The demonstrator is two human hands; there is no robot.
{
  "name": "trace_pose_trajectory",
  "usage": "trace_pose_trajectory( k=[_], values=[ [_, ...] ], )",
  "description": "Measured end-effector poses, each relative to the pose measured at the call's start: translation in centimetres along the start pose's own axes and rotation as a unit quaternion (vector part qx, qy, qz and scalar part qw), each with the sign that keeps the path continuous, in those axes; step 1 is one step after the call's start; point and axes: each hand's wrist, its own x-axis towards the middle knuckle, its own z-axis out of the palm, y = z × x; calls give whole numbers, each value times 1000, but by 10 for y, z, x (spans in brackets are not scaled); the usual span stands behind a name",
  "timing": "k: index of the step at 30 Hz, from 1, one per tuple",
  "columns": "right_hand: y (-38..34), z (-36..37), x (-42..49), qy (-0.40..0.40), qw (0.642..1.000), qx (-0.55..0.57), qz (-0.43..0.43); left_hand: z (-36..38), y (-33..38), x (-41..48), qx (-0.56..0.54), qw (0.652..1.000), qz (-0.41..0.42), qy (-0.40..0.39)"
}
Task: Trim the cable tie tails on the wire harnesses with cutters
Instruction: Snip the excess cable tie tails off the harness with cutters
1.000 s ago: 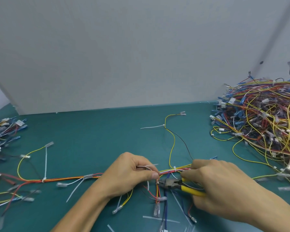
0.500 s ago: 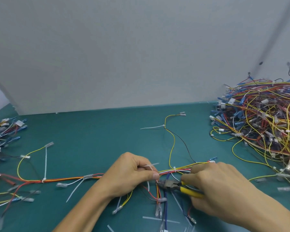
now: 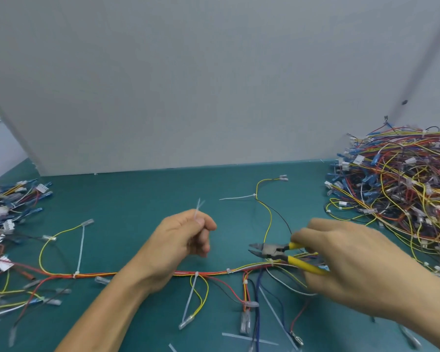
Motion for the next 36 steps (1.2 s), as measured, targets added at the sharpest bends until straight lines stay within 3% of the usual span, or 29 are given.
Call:
trace_pose_trajectory(
  k=[3, 6, 11, 36],
  values=[
    [-1, -1, 11, 1, 999, -42, -10, -3, -1, -6, 254, 965, 63, -35],
    [-7, 8, 19, -15, 998, -56, -21, 4, -11, -12, 351, 929, 74, -96],
    [-12, 23, 21, -38, 997, -42, -56, 7, -21, -9, 354, 929, 100, -36],
    [-9, 42, 27, -60, 995, -5, -75, 4, -25, -7, 313, 945, 84, -38]
  ],
)
